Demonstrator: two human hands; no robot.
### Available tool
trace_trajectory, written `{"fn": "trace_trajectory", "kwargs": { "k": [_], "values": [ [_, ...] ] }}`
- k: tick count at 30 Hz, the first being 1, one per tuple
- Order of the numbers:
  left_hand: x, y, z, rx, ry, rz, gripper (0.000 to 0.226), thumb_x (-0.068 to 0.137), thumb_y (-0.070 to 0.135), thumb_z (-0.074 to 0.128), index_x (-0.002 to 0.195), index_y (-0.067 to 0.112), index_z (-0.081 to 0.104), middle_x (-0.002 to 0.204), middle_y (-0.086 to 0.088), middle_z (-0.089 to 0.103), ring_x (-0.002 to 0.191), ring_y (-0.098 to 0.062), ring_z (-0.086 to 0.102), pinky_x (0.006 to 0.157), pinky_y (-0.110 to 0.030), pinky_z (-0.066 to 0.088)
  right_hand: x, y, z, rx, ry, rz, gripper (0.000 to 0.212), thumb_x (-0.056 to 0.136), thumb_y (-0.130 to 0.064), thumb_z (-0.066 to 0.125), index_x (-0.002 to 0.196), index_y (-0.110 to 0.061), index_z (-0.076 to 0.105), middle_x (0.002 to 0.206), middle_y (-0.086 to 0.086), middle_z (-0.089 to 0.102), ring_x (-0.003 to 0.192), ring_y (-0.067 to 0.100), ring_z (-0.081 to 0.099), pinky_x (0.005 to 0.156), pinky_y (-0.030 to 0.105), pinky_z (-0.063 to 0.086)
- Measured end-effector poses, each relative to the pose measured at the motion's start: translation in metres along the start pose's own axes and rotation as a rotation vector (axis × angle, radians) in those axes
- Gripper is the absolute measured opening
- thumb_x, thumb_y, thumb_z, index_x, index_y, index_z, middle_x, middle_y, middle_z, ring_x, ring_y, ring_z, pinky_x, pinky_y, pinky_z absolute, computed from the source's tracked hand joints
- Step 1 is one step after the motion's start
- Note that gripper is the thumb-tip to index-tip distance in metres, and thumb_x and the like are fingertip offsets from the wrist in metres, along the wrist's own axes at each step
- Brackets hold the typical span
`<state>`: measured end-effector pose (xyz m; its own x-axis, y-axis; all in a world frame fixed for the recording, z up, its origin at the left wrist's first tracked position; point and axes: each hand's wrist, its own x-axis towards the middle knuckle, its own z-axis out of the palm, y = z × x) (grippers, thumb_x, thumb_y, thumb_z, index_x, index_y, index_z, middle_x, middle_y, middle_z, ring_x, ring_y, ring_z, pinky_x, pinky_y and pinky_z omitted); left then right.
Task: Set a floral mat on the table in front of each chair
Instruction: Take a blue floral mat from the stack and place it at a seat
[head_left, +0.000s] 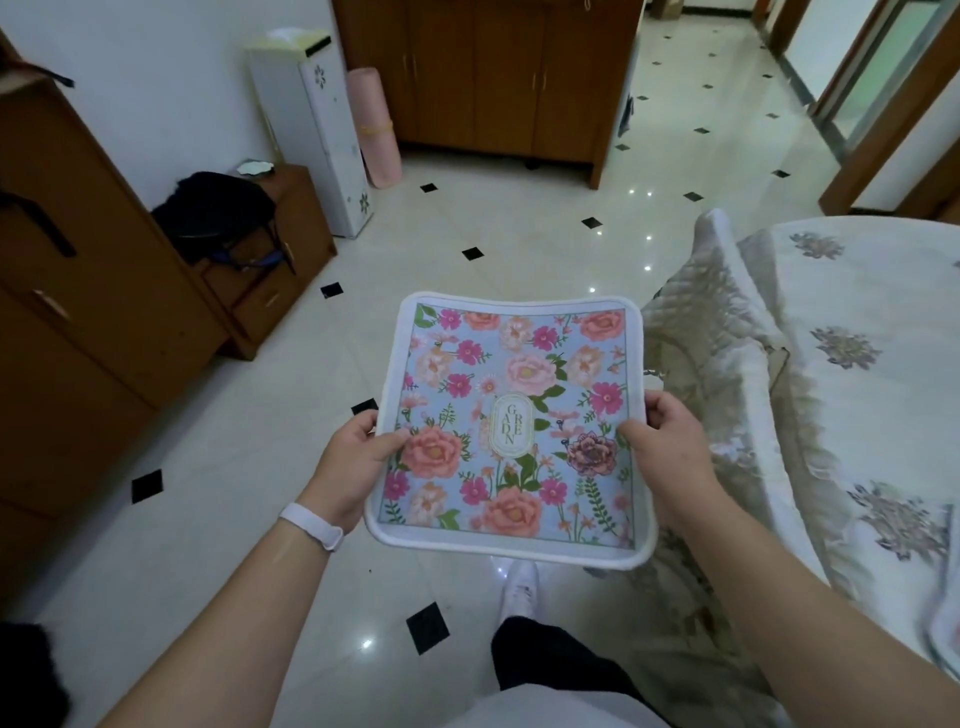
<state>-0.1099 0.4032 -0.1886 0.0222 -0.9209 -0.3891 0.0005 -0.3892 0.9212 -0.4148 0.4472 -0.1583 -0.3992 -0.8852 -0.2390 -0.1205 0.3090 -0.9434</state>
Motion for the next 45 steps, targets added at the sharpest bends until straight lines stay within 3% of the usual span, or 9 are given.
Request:
{"fn": "trace_trajectory", "kwargs": {
  "k": [4, 8, 17, 21, 25, 31, 39, 45],
  "values": [
    [0.048, 0.018, 0.014, 0.014, 0.004, 0.009, 0.010, 0.093, 0.006, 0.059, 0.099, 0.010, 0.065, 0.095, -0.018, 0.074, 0.082, -0.035, 0.072, 0.071, -0.045, 0.060, 0.049, -0.005, 0.012, 0.030, 0.016, 0.011, 0.021, 0.090, -0.002, 0.056, 0.102, -0.018, 0.063, 0.094, -0.002, 0.073, 0.080, 0.014, 0.072, 0.060, 0.029, 0.056],
    [0.111, 0.043, 0.034, 0.055, 0.017, -0.004, 0.012, 0.092, 0.009, 0.061, 0.103, 0.006, 0.064, 0.099, -0.021, 0.072, 0.087, -0.040, 0.070, 0.078, -0.053, 0.058, 0.110, -0.021, 0.022, 0.068, 0.030, 0.036, 0.022, 0.091, -0.002, 0.056, 0.106, -0.017, 0.061, 0.094, -0.002, 0.071, 0.078, 0.013, 0.071, 0.056, 0.026, 0.055],
    [0.230, 0.126, 0.100, 0.082, -0.064, 0.048, 0.011, 0.093, 0.011, 0.061, 0.103, 0.008, 0.064, 0.098, -0.022, 0.072, 0.084, -0.040, 0.070, 0.076, -0.053, 0.058, 0.230, -0.072, 0.002, 0.115, 0.074, 0.018, 0.018, 0.092, -0.004, 0.055, 0.107, -0.014, 0.060, 0.094, 0.001, 0.072, 0.069, 0.008, 0.073, 0.051, 0.020, 0.055],
    [0.264, 0.149, 0.122, 0.103, -0.105, 0.092, 0.009, 0.094, 0.012, 0.059, 0.102, 0.009, 0.063, 0.099, -0.021, 0.072, 0.086, -0.040, 0.070, 0.078, -0.053, 0.058, 0.266, -0.086, -0.005, 0.135, 0.119, 0.026, 0.020, 0.091, -0.005, 0.056, 0.107, -0.017, 0.060, 0.098, 0.002, 0.073, 0.081, 0.019, 0.074, 0.067, 0.039, 0.061],
    [0.303, 0.167, 0.141, 0.148, -0.151, 0.105, 0.013, 0.095, 0.013, 0.058, 0.104, 0.007, 0.064, 0.100, -0.018, 0.073, 0.087, -0.038, 0.071, 0.079, -0.052, 0.058, 0.298, -0.092, -0.010, 0.137, 0.150, 0.037, 0.021, 0.091, -0.006, 0.057, 0.107, -0.019, 0.061, 0.097, 0.001, 0.073, 0.081, 0.020, 0.074, 0.070, 0.043, 0.061],
    [0.381, 0.186, 0.177, 0.201, -0.248, 0.106, 0.011, 0.094, 0.014, 0.060, 0.101, 0.007, 0.064, 0.095, -0.017, 0.074, 0.079, -0.032, 0.072, 0.070, -0.041, 0.058, 0.353, -0.093, -0.007, 0.160, 0.250, 0.078, 0.019, 0.091, -0.006, 0.057, 0.107, -0.017, 0.059, 0.099, 0.004, 0.073, 0.081, 0.020, 0.074, 0.071, 0.044, 0.062],
    [0.524, 0.228, 0.231, 0.226, -0.445, 0.066, 0.012, 0.094, 0.018, 0.061, 0.101, 0.010, 0.065, 0.094, -0.017, 0.074, 0.084, -0.037, 0.072, 0.075, -0.050, 0.059, 0.448, -0.120, 0.007, 0.198, 0.418, 0.175, 0.023, 0.094, -0.014, 0.057, 0.117, -0.020, 0.056, 0.103, 0.003, 0.072, 0.080, 0.024, 0.075, 0.072, 0.049, 0.061],
    [0.605, 0.268, 0.287, 0.281, -0.636, 0.077, 0.014, 0.094, 0.019, 0.060, 0.103, 0.009, 0.064, 0.090, -0.014, 0.075, 0.078, -0.031, 0.073, 0.070, -0.044, 0.059, 0.498, -0.146, 0.015, 0.172, 0.592, 0.191, 0.025, 0.092, -0.014, 0.058, 0.115, -0.022, 0.056, 0.105, 0.000, 0.071, 0.080, 0.018, 0.075, 0.072, 0.048, 0.061]
  ]
}}
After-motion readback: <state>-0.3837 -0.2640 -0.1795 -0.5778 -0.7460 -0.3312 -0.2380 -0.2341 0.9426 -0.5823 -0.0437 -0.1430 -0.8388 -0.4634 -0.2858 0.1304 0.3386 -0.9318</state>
